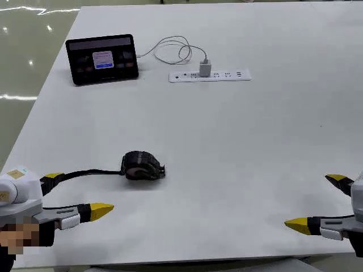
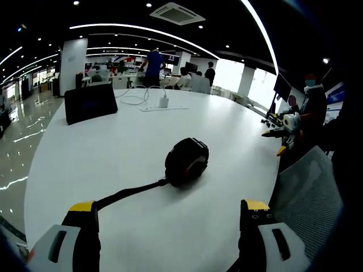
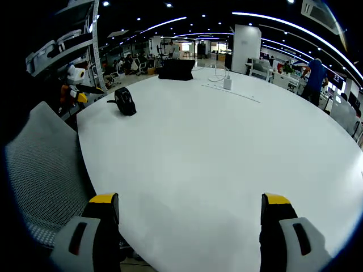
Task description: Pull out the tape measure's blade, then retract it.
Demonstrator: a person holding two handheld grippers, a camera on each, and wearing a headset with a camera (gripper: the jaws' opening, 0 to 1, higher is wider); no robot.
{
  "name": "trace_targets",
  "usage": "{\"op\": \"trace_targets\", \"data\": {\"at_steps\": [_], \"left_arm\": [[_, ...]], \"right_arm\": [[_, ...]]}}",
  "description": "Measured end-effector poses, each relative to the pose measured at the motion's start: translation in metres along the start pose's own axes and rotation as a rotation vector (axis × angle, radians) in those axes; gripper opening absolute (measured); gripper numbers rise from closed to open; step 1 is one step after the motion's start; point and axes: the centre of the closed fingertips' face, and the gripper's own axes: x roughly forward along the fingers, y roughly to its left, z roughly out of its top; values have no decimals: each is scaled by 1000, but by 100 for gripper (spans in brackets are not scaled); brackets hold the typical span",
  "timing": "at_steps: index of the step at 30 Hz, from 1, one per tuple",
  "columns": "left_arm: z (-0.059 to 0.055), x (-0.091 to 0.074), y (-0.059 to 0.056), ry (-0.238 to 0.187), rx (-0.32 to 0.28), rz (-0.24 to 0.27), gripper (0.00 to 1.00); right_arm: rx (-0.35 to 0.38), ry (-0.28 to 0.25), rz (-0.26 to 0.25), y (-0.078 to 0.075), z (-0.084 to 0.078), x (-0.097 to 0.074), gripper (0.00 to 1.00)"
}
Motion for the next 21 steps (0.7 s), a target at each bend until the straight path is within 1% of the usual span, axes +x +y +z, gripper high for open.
{"op": "trace_targets", "data": {"at_steps": [3,7,8,10,14,21], "left_arm": [[0,0,1,3,-3,1,100],[0,0,0,7,-20,-8,100],[0,1,-1,9,-12,-14,100],[-2,2,1,16,-10,-8,100],[-2,1,3,13,-11,-5,100],[-2,0,5,19,-2,-9,100]], "right_arm": [[-1,4,-1,0,-2,-2,100],[-2,9,-3,-1,-3,-2,100],[-3,9,-5,-2,-2,-3,100],[-5,5,-7,-2,0,-3,100],[-8,7,-4,-2,0,-4,100],[-6,10,-7,-4,-1,-4,100]]}}
